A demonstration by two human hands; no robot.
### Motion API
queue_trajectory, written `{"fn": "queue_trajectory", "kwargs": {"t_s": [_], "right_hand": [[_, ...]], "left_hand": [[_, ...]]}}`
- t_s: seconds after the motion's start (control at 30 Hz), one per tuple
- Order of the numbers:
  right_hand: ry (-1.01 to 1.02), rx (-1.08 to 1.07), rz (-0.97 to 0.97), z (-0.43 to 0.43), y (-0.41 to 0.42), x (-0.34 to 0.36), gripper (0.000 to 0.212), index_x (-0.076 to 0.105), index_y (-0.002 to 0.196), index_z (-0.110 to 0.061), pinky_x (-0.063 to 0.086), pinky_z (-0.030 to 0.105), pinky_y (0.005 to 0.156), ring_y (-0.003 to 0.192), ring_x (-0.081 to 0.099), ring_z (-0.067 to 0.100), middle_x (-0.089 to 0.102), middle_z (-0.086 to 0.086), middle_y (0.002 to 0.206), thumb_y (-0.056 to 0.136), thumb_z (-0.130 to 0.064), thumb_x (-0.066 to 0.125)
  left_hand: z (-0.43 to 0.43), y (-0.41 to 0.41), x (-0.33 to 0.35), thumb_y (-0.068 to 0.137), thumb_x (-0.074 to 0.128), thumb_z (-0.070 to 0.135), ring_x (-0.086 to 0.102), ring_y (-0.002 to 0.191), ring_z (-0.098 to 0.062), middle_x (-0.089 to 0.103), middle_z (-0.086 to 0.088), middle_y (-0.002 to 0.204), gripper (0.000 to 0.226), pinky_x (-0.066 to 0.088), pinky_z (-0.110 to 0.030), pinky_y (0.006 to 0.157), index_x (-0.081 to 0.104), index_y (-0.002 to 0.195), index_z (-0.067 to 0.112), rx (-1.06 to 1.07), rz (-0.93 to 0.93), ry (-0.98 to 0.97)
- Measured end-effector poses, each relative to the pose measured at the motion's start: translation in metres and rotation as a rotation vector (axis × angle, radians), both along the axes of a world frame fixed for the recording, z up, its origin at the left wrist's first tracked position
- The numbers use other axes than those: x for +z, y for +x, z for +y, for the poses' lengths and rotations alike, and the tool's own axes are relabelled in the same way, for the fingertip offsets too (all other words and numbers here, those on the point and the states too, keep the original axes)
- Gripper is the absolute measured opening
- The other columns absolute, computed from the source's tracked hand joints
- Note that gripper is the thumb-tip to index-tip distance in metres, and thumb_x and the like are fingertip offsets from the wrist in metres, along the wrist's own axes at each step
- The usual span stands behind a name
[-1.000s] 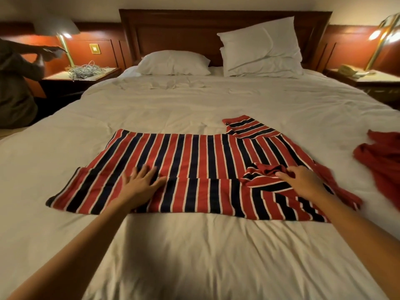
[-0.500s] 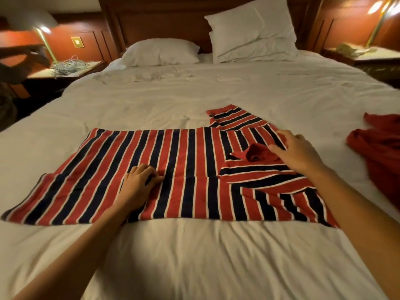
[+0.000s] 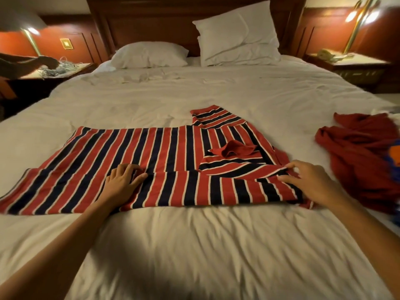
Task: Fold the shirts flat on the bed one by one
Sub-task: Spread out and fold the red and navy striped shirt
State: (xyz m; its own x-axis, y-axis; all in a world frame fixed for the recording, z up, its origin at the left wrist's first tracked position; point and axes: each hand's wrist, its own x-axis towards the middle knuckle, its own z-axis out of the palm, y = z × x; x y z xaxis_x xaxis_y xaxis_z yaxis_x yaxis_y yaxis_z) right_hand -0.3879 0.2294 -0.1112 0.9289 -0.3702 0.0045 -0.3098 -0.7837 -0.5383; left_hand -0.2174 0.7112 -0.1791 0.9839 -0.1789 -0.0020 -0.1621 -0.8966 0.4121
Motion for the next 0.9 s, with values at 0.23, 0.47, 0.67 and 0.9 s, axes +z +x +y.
{"fn": "queue_trajectory", "kwargs": {"t_s": [0.23, 0.47, 0.67, 0.9], "right_hand": [[-0.289, 0.093, 0.005, -0.013, 0.029, 0.026, 0.063, 0.062, 0.094, -0.041, 0.044, 0.028, 0.06, 0.066, 0.057, 0.009, 0.056, -0.02, 0.071, 0.061, -0.092, 0.045], [-0.208, 0.304, 0.034, 0.02, 0.108, 0.004, 0.064, 0.044, 0.147, -0.025, 0.044, 0.042, 0.107, 0.131, 0.049, 0.024, 0.048, 0.005, 0.147, 0.091, -0.046, 0.066], [-0.286, 0.348, -0.073, 0.007, 0.148, -0.022, 0.045, 0.062, 0.128, -0.019, 0.049, 0.033, 0.097, 0.112, 0.06, 0.02, 0.063, 0.003, 0.125, 0.089, -0.04, 0.069], [-0.075, 0.302, -0.354, -0.006, 0.179, -0.002, 0.035, 0.075, 0.097, -0.009, 0.055, 0.037, 0.073, 0.077, 0.066, 0.02, 0.073, 0.006, 0.088, 0.091, -0.042, 0.065]], "left_hand": [[-0.031, -0.002, 0.015, 0.079, 0.028, 0.081, 0.037, 0.135, -0.03, 0.039, -0.005, 0.149, 0.072, 0.028, -0.057, 0.114, 0.05, 0.129, 0.034, 0.061, 0.028, -0.017], [-0.18, 0.009, 0.03, 0.08, 0.056, 0.071, 0.045, 0.13, -0.018, 0.042, 0.005, 0.145, 0.058, 0.04, -0.054, 0.109, 0.043, 0.132, 0.05, -0.271, -0.039, -0.227], [-0.226, 0.043, 0.014, 0.088, 0.068, 0.044, 0.053, 0.113, -0.008, 0.06, 0.014, 0.117, 0.022, 0.043, -0.036, 0.1, 0.067, 0.109, 0.04, -0.366, -0.186, -0.267], [-0.233, 0.068, 0.05, 0.094, 0.063, 0.039, 0.071, 0.09, -0.01, 0.073, 0.004, 0.098, 0.019, 0.059, -0.036, 0.089, 0.071, 0.099, 0.023, -0.238, 0.134, -0.738]]}}
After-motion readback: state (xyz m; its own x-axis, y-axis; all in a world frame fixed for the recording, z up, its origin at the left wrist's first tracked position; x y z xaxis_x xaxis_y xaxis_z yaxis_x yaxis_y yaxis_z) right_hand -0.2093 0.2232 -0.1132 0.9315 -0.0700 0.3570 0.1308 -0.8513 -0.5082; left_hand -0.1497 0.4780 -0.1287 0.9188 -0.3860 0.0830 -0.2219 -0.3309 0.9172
